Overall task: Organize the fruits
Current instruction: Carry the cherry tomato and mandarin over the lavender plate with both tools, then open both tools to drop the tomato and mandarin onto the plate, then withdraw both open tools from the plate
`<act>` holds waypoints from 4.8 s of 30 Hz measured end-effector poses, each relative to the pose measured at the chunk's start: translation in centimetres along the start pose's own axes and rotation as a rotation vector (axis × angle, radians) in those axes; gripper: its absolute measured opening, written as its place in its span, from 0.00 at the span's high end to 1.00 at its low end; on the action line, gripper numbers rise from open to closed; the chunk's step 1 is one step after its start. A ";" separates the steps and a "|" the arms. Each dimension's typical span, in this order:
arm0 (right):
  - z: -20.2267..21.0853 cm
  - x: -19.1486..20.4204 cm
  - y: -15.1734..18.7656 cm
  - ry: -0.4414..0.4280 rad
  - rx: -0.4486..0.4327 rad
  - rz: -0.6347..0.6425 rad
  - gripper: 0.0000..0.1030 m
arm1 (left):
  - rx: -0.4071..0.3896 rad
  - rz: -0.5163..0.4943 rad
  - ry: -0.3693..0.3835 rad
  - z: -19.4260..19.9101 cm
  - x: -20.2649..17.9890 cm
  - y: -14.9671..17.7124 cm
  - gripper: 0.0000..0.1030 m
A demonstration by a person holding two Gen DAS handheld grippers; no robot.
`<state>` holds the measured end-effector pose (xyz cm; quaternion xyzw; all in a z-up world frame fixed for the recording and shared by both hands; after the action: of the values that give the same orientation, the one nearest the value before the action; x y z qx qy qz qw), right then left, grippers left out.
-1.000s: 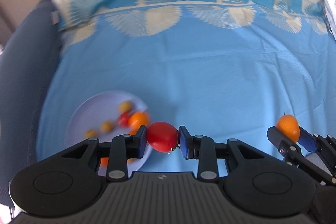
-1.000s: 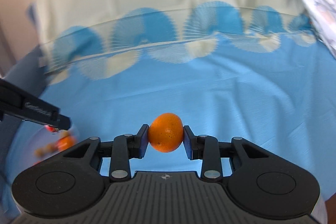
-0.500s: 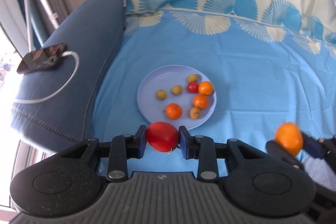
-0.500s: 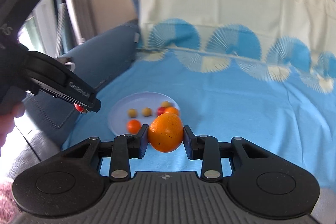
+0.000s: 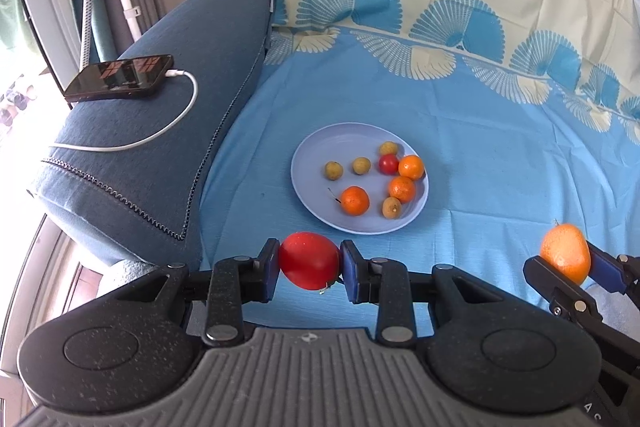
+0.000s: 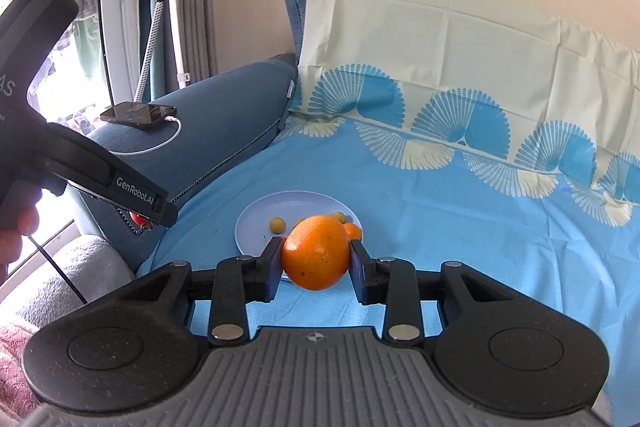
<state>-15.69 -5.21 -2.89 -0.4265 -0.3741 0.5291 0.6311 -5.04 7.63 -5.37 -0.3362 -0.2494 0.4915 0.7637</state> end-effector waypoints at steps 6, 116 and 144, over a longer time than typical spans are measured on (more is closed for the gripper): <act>-0.4 0.0 0.1 -0.002 0.012 0.010 0.65 | 0.005 0.013 0.001 -0.2 0.4 0.1 0.65; -15.7 -2.0 4.1 0.044 0.252 -0.040 0.01 | 0.107 -0.030 -0.046 -12.3 1.1 -2.6 0.00; -7.1 -0.6 0.9 0.086 0.095 -0.008 0.01 | 0.008 -0.070 -0.078 -4.7 0.3 -0.8 0.00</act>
<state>-9.56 -6.76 -6.22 -0.4168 -0.3226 0.5248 0.6684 -1.14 6.44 -7.82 -0.3047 -0.2885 0.4781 0.7716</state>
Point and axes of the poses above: each gripper's, at about its wrist camera, not at the fingertips, and z roughly against the way its jaws point, x to its left, y to its underside, the point moved 9 cm from there along -z, roughly the way its jaws point, and after that the axes turned 13 degrees about -x, right-handed, at the moved point
